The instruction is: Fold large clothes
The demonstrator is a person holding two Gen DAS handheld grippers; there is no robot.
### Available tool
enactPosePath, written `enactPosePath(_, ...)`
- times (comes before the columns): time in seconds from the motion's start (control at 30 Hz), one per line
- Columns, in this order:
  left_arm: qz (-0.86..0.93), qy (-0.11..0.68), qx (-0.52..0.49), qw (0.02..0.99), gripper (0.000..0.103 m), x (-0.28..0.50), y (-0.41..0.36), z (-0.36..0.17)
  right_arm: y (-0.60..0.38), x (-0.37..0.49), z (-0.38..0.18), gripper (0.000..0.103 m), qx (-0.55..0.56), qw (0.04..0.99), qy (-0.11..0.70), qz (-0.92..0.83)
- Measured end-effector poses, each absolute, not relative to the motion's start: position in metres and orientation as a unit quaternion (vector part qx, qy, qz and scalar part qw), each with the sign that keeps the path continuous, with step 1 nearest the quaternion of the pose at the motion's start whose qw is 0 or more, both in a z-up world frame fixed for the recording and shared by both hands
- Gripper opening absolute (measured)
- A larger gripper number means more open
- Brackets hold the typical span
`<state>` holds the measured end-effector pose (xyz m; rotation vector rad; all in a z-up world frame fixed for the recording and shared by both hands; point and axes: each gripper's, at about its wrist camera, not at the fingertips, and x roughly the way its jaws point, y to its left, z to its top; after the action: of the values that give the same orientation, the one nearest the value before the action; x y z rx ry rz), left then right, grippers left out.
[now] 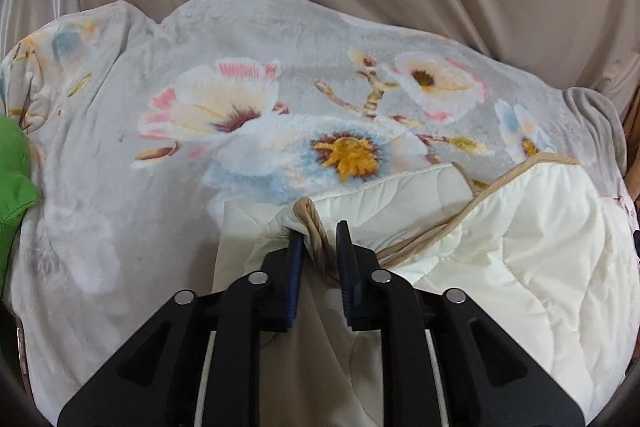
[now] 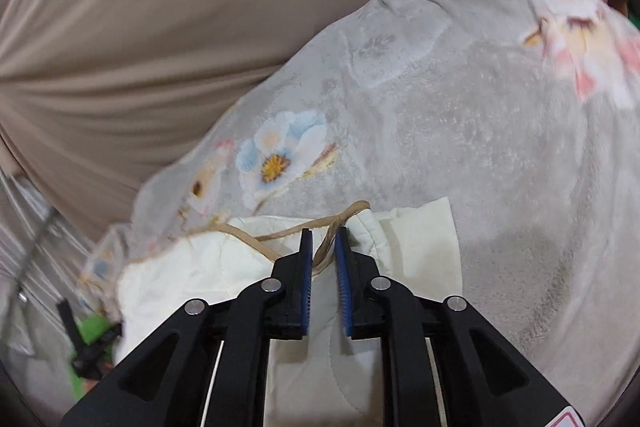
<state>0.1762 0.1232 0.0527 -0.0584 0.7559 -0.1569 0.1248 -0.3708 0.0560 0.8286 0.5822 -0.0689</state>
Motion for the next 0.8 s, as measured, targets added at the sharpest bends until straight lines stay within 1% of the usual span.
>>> enactPosePath(0.03,-0.077,0.362,-0.033,0.929,0.026,0.17,0.127,0.059,-0.375,0.115,0.06,0.025,0.407,0.874,0.264,-0.029)
enactPosePath(0.07,-0.076,0.352,-0.037,0.932,0.033,0.166,0.126,0.064,-0.378,0.103,0.065,0.027,0.412,0.877,0.247,-0.029)
enactPosePath(0.1,-0.066,0.327,-0.038,0.942,0.054,0.15,0.132,0.077,-0.378,0.092,0.072,0.027,0.408,0.883,0.23,-0.032)
enactPosePath(0.13,-0.06,0.301,-0.035,0.951,0.061,0.144,0.126,0.088,-0.374,0.078,0.084,0.027,0.394,0.893,0.214,-0.037)
enactPosePath(0.2,-0.067,0.252,-0.009,0.965,0.061,0.116,0.118,0.113,-0.351,0.057,0.107,0.027,0.342,0.916,0.205,-0.045)
enactPosePath(0.27,-0.098,0.22,0.022,0.97,0.061,0.086,0.096,0.134,-0.313,0.051,0.123,0.027,0.278,0.935,0.217,-0.031)
enactPosePath(0.37,-0.173,0.214,0.058,0.96,0.063,0.053,0.046,0.141,-0.238,0.053,0.129,0.026,0.193,0.949,0.25,0.02)
enactPosePath(0.5,-0.229,0.253,0.111,0.933,0.064,0.029,-0.015,0.105,-0.144,0.051,0.108,0.025,0.119,0.943,0.293,0.108)
enactPosePath(0.6,-0.227,0.29,0.137,0.92,0.064,0.027,-0.031,0.067,-0.109,0.044,0.087,0.024,0.07,0.94,0.311,0.121)
enactPosePath(0.63,-0.215,0.304,0.148,0.916,0.064,0.029,-0.028,0.053,-0.108,0.04,0.081,0.019,0.058,0.939,0.318,0.115)
enactPosePath(0.7,-0.19,0.32,0.151,0.916,0.069,0.038,-0.014,0.033,-0.12,0.033,0.074,0.018,0.052,0.939,0.326,0.097)
enactPosePath(0.77,-0.169,0.322,0.142,0.921,0.074,0.041,0.008,0.026,-0.155,0.025,0.066,0.017,0.08,0.936,0.336,0.063)
enactPosePath(0.8,-0.156,0.321,0.135,0.924,0.077,0.041,0.022,0.024,-0.18,0.017,0.061,0.015,0.105,0.933,0.341,0.042)
